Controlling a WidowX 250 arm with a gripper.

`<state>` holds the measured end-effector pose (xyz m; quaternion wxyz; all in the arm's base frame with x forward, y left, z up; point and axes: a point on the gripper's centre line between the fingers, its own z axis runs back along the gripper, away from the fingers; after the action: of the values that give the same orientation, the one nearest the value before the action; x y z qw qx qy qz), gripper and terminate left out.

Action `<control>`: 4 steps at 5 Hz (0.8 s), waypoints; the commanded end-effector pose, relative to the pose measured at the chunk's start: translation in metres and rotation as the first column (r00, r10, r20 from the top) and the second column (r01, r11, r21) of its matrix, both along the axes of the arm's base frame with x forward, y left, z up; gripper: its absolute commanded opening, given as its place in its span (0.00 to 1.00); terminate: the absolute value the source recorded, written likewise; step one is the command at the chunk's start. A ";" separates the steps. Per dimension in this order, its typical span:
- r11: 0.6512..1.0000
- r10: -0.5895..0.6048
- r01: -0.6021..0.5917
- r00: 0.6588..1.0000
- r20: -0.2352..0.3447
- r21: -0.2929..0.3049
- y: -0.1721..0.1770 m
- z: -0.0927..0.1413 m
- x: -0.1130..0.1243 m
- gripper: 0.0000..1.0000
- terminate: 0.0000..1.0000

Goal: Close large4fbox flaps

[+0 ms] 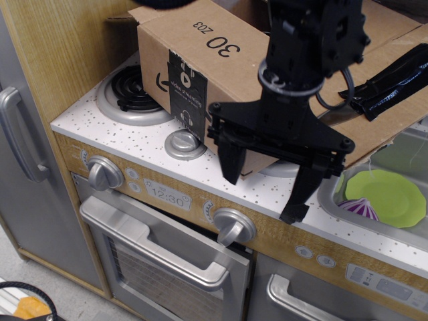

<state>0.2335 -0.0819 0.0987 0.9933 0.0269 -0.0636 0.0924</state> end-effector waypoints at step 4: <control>0.985 -0.170 0.154 0.916 0.363 0.071 -0.017 0.016 0.047 1.00 0.00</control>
<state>0.2739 -0.0952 0.0989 0.9735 0.0457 -0.2241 -0.0048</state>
